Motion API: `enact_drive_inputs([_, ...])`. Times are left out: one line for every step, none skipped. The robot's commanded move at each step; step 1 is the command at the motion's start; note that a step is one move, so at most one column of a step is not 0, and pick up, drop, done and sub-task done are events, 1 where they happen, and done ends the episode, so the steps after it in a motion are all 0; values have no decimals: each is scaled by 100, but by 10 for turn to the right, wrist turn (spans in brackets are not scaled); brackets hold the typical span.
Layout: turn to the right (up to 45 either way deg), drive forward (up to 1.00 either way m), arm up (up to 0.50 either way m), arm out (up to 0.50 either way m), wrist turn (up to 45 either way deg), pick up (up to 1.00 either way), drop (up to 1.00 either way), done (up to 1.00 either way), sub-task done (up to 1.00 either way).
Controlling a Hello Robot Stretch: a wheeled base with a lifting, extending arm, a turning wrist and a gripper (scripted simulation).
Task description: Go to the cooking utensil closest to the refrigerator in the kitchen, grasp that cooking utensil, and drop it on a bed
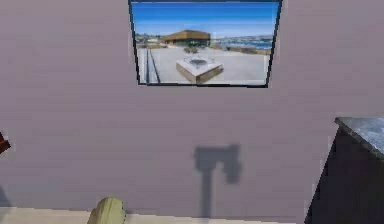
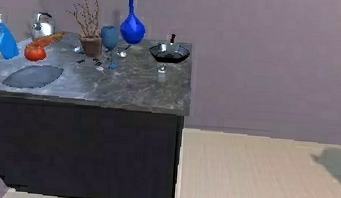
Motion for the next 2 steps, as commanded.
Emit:
enact_drive_inputs([30,0,0,0,0,0,0,0,0])
enact_drive_inputs([0,45,0,0,0,0,0,0,0])
